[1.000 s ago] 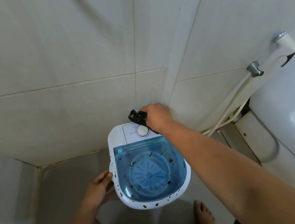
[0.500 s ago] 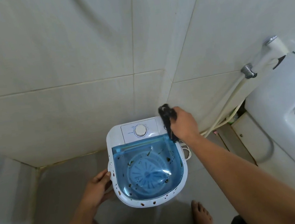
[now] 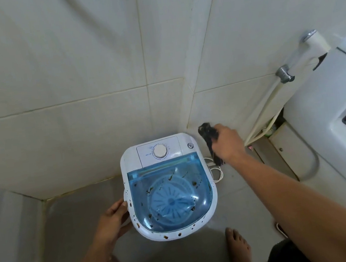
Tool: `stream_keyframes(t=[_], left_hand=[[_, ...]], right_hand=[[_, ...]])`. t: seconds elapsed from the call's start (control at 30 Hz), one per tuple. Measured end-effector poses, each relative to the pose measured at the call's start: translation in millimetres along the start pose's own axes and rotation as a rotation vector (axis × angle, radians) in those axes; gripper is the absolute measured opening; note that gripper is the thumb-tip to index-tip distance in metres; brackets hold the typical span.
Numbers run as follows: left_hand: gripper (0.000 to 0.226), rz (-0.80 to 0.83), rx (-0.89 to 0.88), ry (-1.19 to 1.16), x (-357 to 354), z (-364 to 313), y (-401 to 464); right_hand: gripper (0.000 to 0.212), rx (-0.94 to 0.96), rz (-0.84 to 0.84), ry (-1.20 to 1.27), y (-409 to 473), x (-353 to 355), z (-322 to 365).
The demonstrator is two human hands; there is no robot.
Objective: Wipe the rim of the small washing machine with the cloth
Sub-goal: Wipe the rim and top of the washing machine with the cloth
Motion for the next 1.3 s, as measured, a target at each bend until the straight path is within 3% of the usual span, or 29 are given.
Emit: stream_keyframes(t=[0.07,0.13,0.27,0.4,0.57,0.77,1.3], left_hand=[[0.027,-0.011,0.003,0.01,2.6,2.2,2.7],[0.027,-0.019,0.012,0.012,2.3,3.1,2.8],[0.022,-0.044,0.003,0.008,-4.4,-0.4,-1.9],[0.022,-0.042,-0.01,0.033,-6.3,-0.4,-2.0],[0.026,-0.046,-0.019,0.023,-6.6,0.5,-3.0],[0.026,-0.057,-0.023,0.018,-6.5,0.8,-2.1],[0.03,-0.079,-0.029,-0.017,-17.4,-2.9,-12.5]], right_hand=[[0.027,0.015,0.011,0.077,7.8,6.1,8.1],[0.031,0.175,0.065,0.07,2.2,-1.6,34.5],[0.041,0.363,0.183,-0.111,-29.6,-36.1,79.1],[0.046,0.255,0.077,-0.16,-22.5,-34.1,53.3],[0.041,-0.11,0.042,0.059,11.8,-9.5,-6.2],[0.034,0.053,0.147,0.384,8.6,-22.5,15.9],[0.039,0.035,0.131,0.574,-81.0,-56.8,-34.1]])
Point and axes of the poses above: each hand's wrist, its own y-axis towards the middle knuckle, its own x-axis out of the back of the hand, z = x × y, the point moved 1 cm from there along y, towards the middle knuckle, and after that the axes turned 4 degrees about z, right-handed, at the moved point
